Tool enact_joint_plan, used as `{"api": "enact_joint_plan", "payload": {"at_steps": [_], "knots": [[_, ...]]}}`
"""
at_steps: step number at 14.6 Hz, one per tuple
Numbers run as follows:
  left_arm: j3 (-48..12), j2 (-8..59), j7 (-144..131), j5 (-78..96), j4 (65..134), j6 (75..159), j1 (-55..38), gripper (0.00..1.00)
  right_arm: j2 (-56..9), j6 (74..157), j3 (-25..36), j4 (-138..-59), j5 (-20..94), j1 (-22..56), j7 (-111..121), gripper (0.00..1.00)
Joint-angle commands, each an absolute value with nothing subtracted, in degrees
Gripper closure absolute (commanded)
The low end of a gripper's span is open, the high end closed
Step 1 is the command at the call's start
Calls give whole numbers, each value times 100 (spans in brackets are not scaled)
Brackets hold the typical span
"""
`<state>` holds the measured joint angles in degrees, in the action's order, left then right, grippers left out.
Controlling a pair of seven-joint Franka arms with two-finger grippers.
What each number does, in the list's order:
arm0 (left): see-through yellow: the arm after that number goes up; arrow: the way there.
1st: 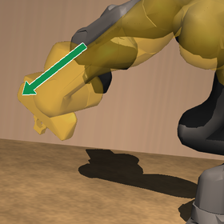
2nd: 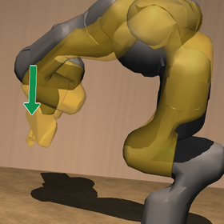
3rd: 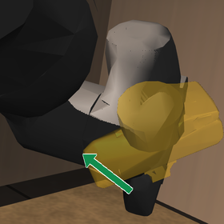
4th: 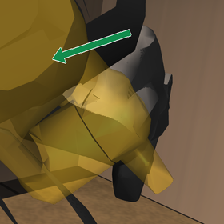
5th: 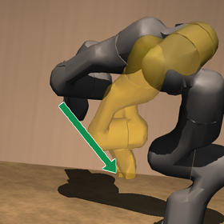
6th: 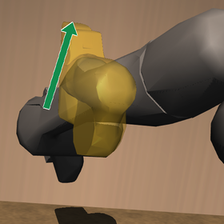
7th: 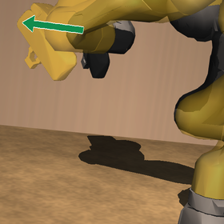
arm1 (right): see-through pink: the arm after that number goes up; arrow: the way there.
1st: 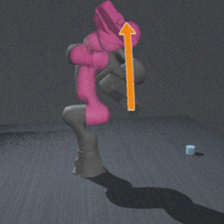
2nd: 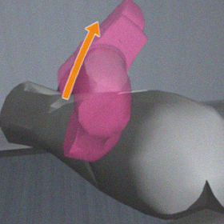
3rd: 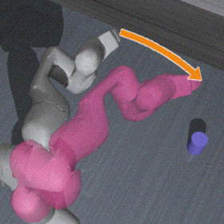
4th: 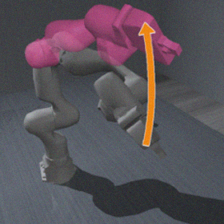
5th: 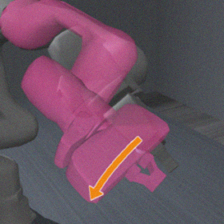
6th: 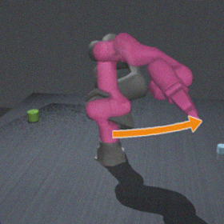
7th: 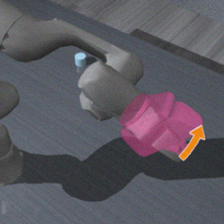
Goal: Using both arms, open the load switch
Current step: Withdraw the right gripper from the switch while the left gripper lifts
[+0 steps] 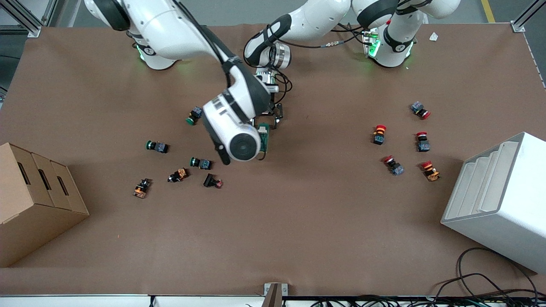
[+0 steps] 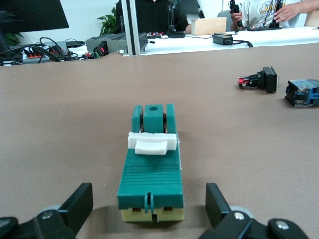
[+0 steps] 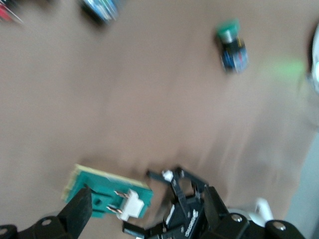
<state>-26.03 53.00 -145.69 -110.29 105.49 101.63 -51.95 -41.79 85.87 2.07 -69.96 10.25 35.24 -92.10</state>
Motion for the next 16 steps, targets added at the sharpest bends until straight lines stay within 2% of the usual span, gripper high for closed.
{"api": "enact_joint_plan", "payload": {"at_steps": [1, 4, 7, 13, 16], "knots": [[-2566, 5379, -14564, -11048, 10459, 10134, -5212, 1, -3674, 8631, 105, -7181, 153, 3069, -7749, 0], [-2671, 5204, -14572, -10795, 10346, 10143, -5177, 1, -3323, 9017, 105, -7251, -61, 2419, -6097, 0], [-2900, 4862, -14171, -9803, 9994, 10160, -5151, 1, -2998, 9026, 88, -7286, -53, 1585, -4216, 0], [-2944, 4378, -12317, -7440, 8519, 10178, -4835, 0, -2102, 9343, 88, -7857, -79, 538, -1594, 0], [-2953, 3712, -11394, -6314, 8323, 10239, -4213, 0, -1706, 9316, 88, -8111, -88, 80, -469, 0]]}}
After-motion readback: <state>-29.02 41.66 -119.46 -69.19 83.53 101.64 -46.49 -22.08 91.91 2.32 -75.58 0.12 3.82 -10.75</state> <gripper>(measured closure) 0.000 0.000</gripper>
